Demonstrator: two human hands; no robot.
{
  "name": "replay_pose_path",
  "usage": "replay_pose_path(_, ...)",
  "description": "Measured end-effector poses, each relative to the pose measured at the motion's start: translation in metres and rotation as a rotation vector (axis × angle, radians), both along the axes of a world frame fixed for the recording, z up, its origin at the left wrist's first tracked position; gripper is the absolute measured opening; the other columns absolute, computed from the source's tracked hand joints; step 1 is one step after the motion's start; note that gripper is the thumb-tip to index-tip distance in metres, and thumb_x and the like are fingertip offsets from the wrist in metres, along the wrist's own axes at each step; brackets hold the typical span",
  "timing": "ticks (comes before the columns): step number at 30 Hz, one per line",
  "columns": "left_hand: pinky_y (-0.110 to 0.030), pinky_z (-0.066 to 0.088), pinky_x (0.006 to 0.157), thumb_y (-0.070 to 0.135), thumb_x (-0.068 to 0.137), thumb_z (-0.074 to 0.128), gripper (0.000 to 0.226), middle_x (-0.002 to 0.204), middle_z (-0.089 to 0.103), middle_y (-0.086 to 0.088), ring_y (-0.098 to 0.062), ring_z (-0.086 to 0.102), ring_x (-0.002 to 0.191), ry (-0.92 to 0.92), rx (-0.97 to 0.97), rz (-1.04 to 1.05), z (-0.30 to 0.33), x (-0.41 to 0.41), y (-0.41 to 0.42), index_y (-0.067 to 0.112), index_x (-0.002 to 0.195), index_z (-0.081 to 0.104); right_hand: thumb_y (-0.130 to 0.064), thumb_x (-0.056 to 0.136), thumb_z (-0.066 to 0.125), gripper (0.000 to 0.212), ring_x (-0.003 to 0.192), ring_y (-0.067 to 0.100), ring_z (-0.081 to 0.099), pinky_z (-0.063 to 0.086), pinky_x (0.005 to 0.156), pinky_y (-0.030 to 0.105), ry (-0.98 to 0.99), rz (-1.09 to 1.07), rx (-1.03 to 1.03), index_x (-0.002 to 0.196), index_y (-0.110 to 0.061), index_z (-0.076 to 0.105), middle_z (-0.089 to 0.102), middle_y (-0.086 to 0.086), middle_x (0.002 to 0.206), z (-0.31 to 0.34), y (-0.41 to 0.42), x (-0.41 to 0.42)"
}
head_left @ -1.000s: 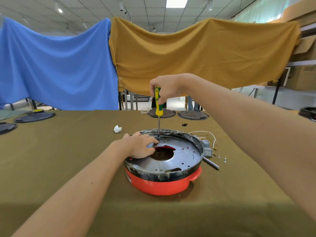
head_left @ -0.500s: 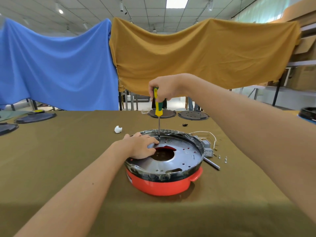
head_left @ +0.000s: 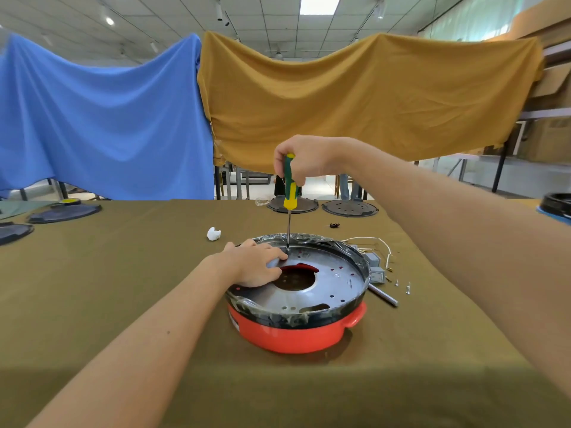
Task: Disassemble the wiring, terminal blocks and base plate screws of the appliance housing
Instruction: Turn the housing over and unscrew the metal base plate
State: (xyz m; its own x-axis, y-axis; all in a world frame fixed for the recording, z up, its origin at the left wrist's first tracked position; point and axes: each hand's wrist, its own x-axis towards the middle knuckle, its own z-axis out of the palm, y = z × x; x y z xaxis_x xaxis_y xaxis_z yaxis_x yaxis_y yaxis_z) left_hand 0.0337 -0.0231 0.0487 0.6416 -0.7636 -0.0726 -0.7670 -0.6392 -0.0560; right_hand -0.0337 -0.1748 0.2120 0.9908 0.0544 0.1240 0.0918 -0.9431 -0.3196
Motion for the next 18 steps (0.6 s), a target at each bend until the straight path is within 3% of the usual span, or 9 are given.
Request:
replay_pose_path(2,-0.056,0.024,0.107,0.051,0.100,0.031,0.047,0.158,0.026,0.012,-0.025,0.021,0.144,-0.005,0.005,0.000,0.000,0.000,0.000,0.048,0.147,0.026,0.004,0.080,0.059,0.026,0.075,0.015,0.050,0.040,0.057,0.027,-0.022,-0.041,-0.048,0.101,-0.011,0.054,0.053,0.000,0.095,-0.003,0.000,-0.001)
replay_pose_path(4,-0.057,0.024,0.107,0.051,0.100,0.031,0.047,0.158,0.027,0.012,-0.025,0.022,0.144,-0.012,0.012,-0.001,0.001,-0.001,0.000,0.048,0.147,0.026,-0.032,0.092,0.063,0.029,0.069,0.016,0.050,0.041,0.058,0.031,-0.035,-0.162,-0.230,0.104,-0.012,0.046,0.052,0.002,0.089,-0.006,0.003,0.001)
replay_pose_path(6,-0.057,0.023,0.108,0.051,0.100,0.031,0.047,0.159,0.026,0.012,-0.024,0.022,0.144,-0.008,0.013,0.003,0.001,-0.001,0.000,0.048,0.146,0.026,-0.062,0.096,0.048,0.055,0.066,0.017,0.050,0.039,0.058,0.032,-0.103,-0.326,-0.458,0.093,-0.007,0.044,0.050,0.001,0.079,-0.008,0.005,0.003)
replay_pose_path(8,-0.057,0.023,0.108,0.051,0.100,0.031,0.047,0.159,0.025,0.012,-0.025,0.021,0.144,-0.008,0.015,0.006,0.001,-0.001,0.000,0.048,0.147,0.025,-0.058,0.101,0.042,0.054,0.064,0.017,0.048,0.033,0.053,0.031,-0.164,-0.336,-0.555,0.087,-0.006,0.048,0.050,0.001,0.077,-0.009,0.005,0.008)
replay_pose_path(11,-0.057,0.023,0.108,0.051,0.100,0.030,0.047,0.159,0.025,0.012,-0.024,0.021,0.144,-0.010,0.016,0.005,0.001,-0.002,0.000,0.048,0.147,0.025,-0.024,0.101,0.054,0.013,0.069,0.017,0.047,0.036,0.053,0.026,-0.060,-0.123,-0.311,0.101,-0.012,0.050,0.050,0.001,0.087,-0.004,0.005,0.008)
replay_pose_path(12,-0.057,0.023,0.109,0.051,0.100,0.030,0.047,0.159,0.025,0.012,-0.024,0.021,0.144,-0.008,0.015,0.006,0.001,-0.002,0.000,0.048,0.147,0.025,-0.009,0.095,0.056,0.007,0.068,0.017,0.047,0.038,0.052,0.023,-0.023,-0.062,-0.204,0.101,-0.013,0.053,0.052,0.003,0.092,-0.002,0.007,0.004)
replay_pose_path(14,-0.057,0.023,0.109,0.051,0.100,0.031,0.047,0.159,0.026,0.012,-0.024,0.021,0.144,-0.004,0.013,0.007,0.002,-0.002,0.000,0.048,0.147,0.026,0.008,0.083,0.049,0.026,0.064,0.015,0.046,0.038,0.046,0.019,-0.006,0.005,-0.109,0.095,-0.013,0.058,0.056,0.006,0.100,0.000,0.011,-0.001)
replay_pose_path(16,-0.056,0.023,0.109,0.051,0.100,0.031,0.047,0.158,0.027,0.012,-0.024,0.021,0.144,-0.002,0.001,0.004,0.002,-0.002,0.000,0.048,0.146,0.027,0.005,0.083,0.048,0.025,0.063,0.016,0.046,0.038,0.049,0.023,-0.036,-0.008,-0.165,0.096,-0.015,0.056,0.058,0.006,0.100,-0.003,0.012,0.000)
replay_pose_path(18,-0.056,0.023,0.109,0.050,0.100,0.031,0.047,0.158,0.027,0.013,-0.023,0.021,0.145,-0.004,-0.004,0.002,0.001,-0.003,0.001,0.048,0.146,0.027,-0.019,0.090,0.060,0.018,0.068,0.017,0.047,0.040,0.057,0.029,-0.034,-0.101,-0.267,0.104,-0.015,0.050,0.054,0.004,0.095,-0.006,0.013,0.001)
